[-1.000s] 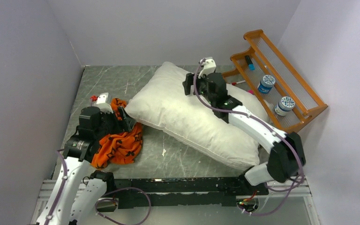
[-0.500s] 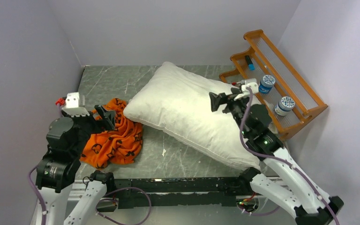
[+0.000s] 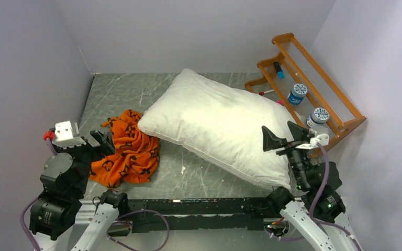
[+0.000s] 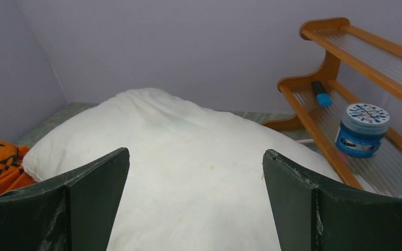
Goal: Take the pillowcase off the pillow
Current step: Reset both arms
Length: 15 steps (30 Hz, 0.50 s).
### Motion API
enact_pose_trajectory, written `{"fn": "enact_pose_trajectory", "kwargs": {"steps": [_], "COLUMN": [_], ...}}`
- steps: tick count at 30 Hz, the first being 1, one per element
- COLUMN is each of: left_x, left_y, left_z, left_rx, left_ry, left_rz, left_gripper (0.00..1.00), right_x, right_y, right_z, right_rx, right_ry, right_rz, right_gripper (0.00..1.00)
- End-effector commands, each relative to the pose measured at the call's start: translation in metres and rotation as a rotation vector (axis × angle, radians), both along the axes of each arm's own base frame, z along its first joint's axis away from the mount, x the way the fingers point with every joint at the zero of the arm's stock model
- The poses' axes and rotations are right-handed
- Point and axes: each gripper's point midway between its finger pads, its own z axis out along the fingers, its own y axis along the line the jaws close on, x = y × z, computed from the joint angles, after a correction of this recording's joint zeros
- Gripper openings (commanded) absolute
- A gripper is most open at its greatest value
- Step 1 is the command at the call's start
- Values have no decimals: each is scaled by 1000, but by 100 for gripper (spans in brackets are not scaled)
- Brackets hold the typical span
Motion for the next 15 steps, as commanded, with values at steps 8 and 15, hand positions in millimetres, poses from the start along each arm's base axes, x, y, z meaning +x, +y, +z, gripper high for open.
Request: {"fn": "enact_pose_trajectory", "kwargs": {"steps": [8,15], "left_x": [-5,-5], "left_y": [17,17], "left_z": [-11,-10], "left_rx": [-22,-28], "left_ry": [10,-1], "left_rz": [107,104], "left_gripper": [96,96], "right_x": [-8,-5], "right_y": [-13,-11], "right_z": [-22,-23], "right_rx": [-26,-31], "right_ry": [19,21], "right_rz": [-38,-35], "right_gripper": [100,100]}}
